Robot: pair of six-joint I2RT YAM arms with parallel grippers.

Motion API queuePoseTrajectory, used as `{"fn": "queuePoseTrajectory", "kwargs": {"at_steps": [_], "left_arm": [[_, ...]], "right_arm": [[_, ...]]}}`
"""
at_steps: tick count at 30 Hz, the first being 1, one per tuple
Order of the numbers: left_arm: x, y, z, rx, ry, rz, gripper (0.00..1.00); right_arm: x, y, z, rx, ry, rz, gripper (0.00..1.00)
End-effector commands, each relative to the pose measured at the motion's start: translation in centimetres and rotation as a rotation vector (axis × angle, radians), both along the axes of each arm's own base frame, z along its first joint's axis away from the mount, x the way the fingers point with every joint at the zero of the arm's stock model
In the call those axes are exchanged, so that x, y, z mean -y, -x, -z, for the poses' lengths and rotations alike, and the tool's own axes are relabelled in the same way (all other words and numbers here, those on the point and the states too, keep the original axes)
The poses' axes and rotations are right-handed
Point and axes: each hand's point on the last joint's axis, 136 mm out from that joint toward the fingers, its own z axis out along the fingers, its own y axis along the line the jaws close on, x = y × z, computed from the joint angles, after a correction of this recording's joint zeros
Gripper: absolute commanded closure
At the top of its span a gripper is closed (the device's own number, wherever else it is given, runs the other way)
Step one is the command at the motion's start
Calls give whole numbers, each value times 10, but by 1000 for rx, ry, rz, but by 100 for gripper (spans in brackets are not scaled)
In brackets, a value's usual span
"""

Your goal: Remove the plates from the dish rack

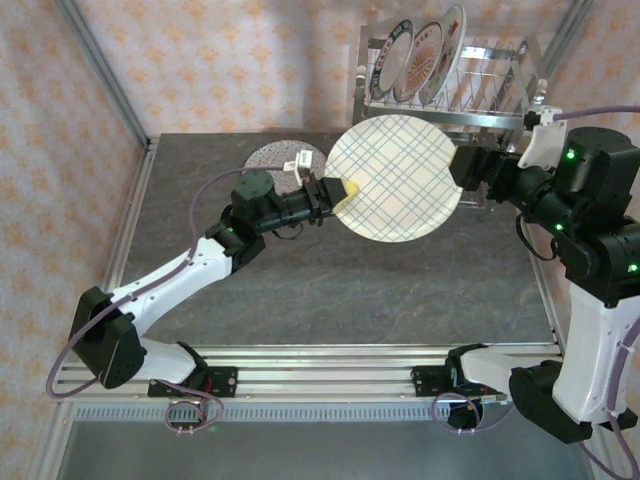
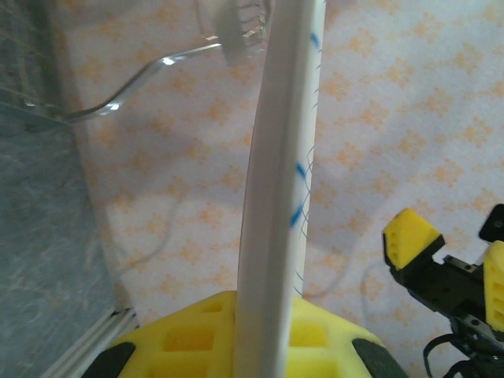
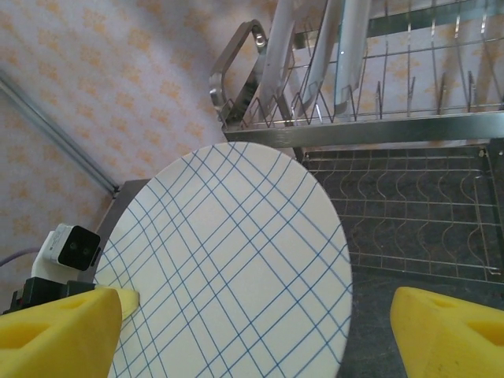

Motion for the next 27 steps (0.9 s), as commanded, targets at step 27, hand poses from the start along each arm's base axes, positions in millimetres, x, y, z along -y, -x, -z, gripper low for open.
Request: {"fn": "queuePoseTrajectory", "kwargs": {"at_steps": [27], "left_arm": [[-207, -47, 97, -141, -108, -571, 100]], "right_arm": [[-163, -47, 42, 165, 312, -388, 9]]}}
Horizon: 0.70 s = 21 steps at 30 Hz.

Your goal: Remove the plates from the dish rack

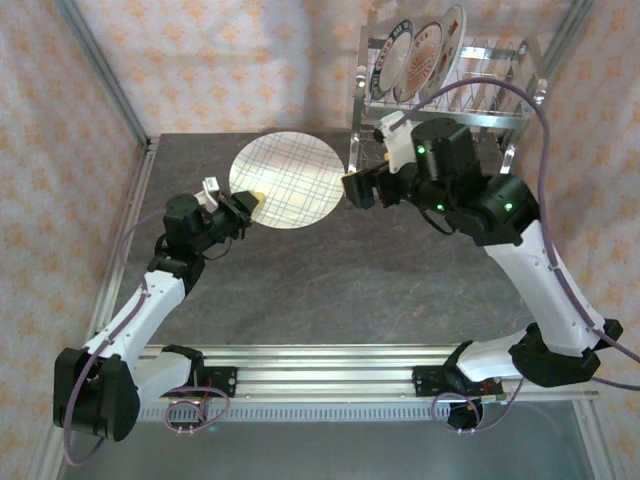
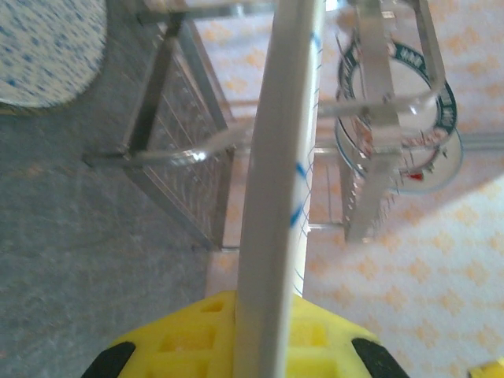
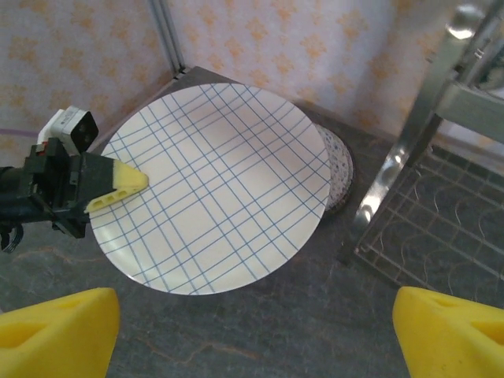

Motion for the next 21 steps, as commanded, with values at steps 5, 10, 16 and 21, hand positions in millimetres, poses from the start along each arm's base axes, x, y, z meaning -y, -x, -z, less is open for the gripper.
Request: {"fn": "queuePoseTrajectory", "kwargs": {"at_steps": [5, 10, 16, 21], "left_arm": [[-43, -31, 16, 19, -117, -210, 100], [-47, -61, 33, -9, -158, -238, 100], [-46, -95, 55, -50, -190, -246, 100], [-41, -122, 67, -51, -192, -227, 100]], "right_arm": [[-15, -21, -30, 168, -80, 42, 8], [-20, -27, -30, 167, -91, 48, 8], [-21, -32, -32, 168, -114, 67, 7], [-22, -35, -31, 160, -134, 88, 6]]}}
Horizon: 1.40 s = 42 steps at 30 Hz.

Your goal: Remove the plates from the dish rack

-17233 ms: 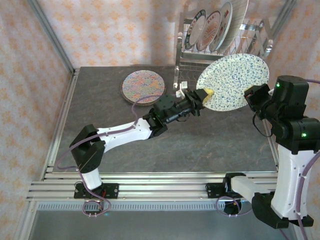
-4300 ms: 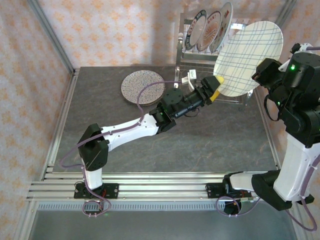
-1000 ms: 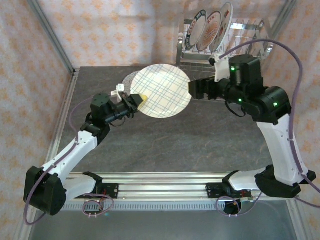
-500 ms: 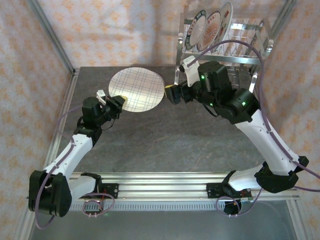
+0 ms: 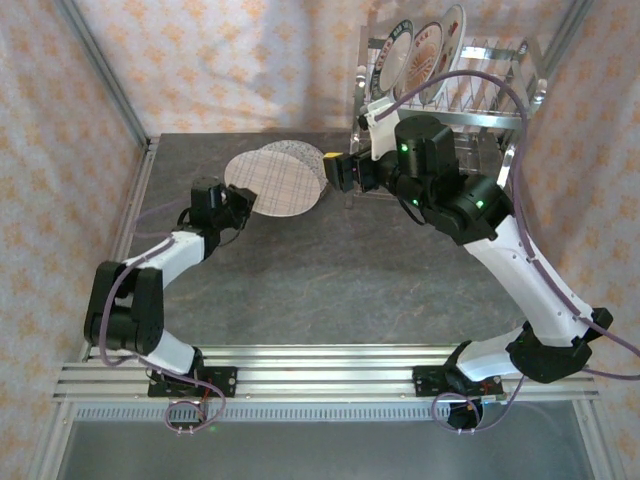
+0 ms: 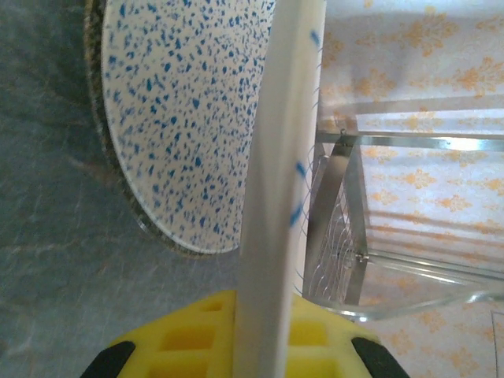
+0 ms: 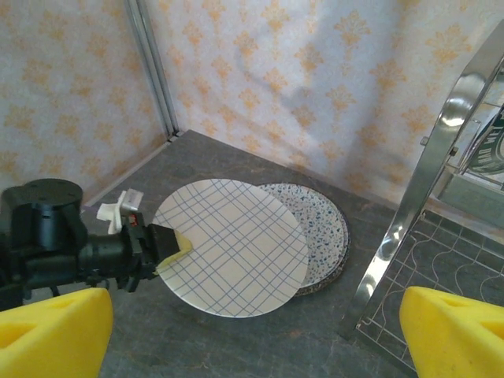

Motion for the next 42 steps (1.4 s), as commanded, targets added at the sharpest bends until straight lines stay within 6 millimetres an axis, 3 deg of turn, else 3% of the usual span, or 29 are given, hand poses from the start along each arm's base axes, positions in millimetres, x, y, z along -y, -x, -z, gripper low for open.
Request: {"fn": "queuePoseTrajectory", "kwargs": {"at_steps": [1, 16, 26, 27, 28, 42], "left_arm": [[1, -34, -42, 178, -9, 7, 100], [13, -88, -15, 160, 5, 53, 100], [14, -100, -11, 159, 15, 58, 100], [14, -102, 4, 131, 13, 59, 100], [15, -102, 6, 128, 13, 59, 100], [12, -107, 17, 100, 10, 64, 100]], "right_arm": [[1, -5, -9, 19, -44, 36, 6], [7, -10, -18, 20, -73, 88, 6], [6, -11, -18, 15, -70, 89, 5], [6, -11, -17, 15, -69, 89, 5], [6, -11, -18, 16, -71, 89, 5], [6, -10, -16, 11, -59, 86, 5]]}}
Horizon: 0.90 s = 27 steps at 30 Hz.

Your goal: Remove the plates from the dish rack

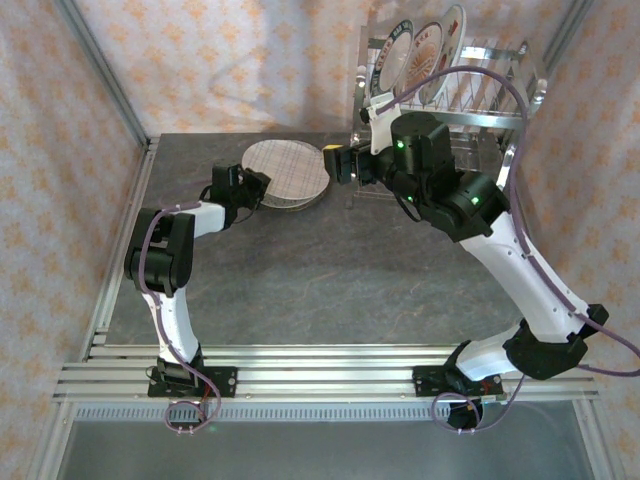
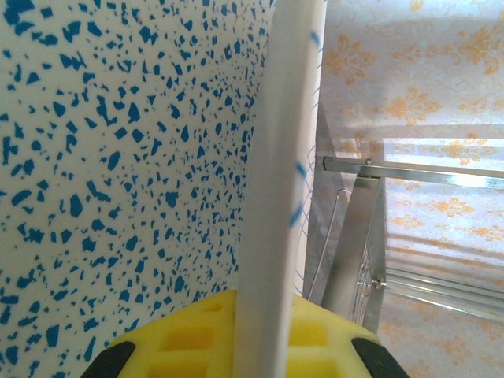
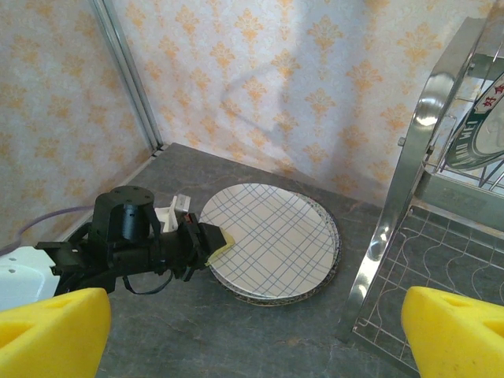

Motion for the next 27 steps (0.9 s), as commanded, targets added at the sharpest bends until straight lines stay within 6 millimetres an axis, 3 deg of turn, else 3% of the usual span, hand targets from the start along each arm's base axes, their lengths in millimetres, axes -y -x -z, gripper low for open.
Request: {"fn": "queuePoseTrajectory", "kwargs": {"at_steps": [1, 14, 17, 27], "left_arm": [[-1, -16, -30, 105, -4, 23, 100], [-6, -16, -23, 57, -41, 38, 80], [-4, -17, -21, 47, -44, 53, 69], [-5, -13, -14, -20, -82, 75, 49]], "right_arm": [[3, 0, -15, 24, -28, 18, 5], [5, 1, -15, 20, -25, 22, 5], [5, 1, -14, 19, -23, 22, 5], [6, 1, -12, 12, -25, 29, 5]]}}
